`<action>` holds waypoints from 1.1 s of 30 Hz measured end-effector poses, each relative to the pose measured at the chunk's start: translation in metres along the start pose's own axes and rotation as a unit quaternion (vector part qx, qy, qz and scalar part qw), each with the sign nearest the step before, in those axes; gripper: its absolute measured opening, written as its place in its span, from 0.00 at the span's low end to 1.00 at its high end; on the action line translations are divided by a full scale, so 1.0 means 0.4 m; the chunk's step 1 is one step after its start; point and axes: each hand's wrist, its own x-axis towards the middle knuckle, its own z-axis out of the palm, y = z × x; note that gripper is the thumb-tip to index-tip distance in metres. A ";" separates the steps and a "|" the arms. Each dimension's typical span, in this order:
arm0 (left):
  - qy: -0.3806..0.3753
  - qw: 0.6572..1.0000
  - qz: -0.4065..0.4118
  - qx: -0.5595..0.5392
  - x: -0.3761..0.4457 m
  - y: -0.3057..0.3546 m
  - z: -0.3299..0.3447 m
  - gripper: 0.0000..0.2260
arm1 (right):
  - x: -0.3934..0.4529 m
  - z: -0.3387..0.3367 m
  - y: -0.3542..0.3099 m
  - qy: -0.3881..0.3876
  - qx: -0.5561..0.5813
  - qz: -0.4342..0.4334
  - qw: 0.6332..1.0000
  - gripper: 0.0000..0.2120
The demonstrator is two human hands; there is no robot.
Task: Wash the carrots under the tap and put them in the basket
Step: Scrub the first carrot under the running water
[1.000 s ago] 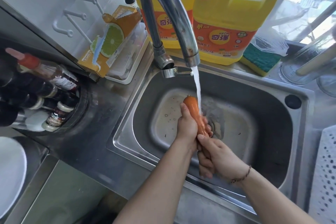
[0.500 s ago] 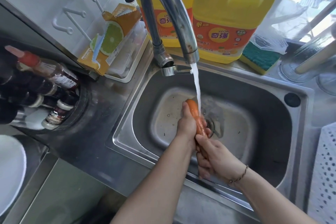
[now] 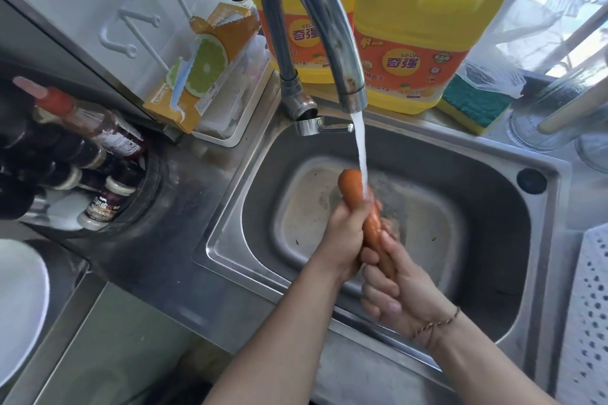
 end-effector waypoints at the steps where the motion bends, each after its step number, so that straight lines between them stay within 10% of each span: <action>1: 0.055 0.998 -0.011 0.028 0.001 0.003 0.018 0.14 | 0.003 -0.001 0.007 0.005 -0.017 0.002 1.000 0.21; 7: 0.142 0.974 -0.162 -0.066 0.028 0.047 0.010 0.36 | 0.004 -0.005 0.034 -0.012 -0.153 -0.002 0.988 0.19; 12: 0.051 0.973 -0.131 -0.181 0.023 0.065 0.019 0.33 | -0.018 -0.031 0.054 -0.160 0.022 -0.004 0.987 0.23; 16: 0.041 0.983 -0.007 -0.177 0.031 0.047 0.014 0.11 | -0.023 -0.047 0.022 -0.099 0.039 0.046 0.993 0.23; 18: 0.010 0.992 0.044 -0.118 0.034 0.040 -0.011 0.14 | -0.027 -0.053 -0.025 0.031 -0.150 0.025 0.988 0.22; 22: -0.061 0.996 0.070 0.006 0.009 0.033 -0.042 0.31 | 0.010 -0.061 -0.068 0.123 -0.511 -0.080 0.847 0.17; 26: 0.113 0.980 0.150 0.068 0.018 0.021 0.004 0.21 | 0.026 -0.038 -0.012 0.192 -0.671 -0.192 0.690 0.13; 29: 0.200 0.970 0.131 0.038 0.020 0.034 0.026 0.03 | 0.020 -0.034 0.031 0.240 -0.705 -0.203 0.636 0.16; 33: 0.235 0.972 0.021 0.002 0.025 0.054 0.015 0.15 | 0.018 -0.029 0.057 0.251 -0.730 -0.201 0.603 0.18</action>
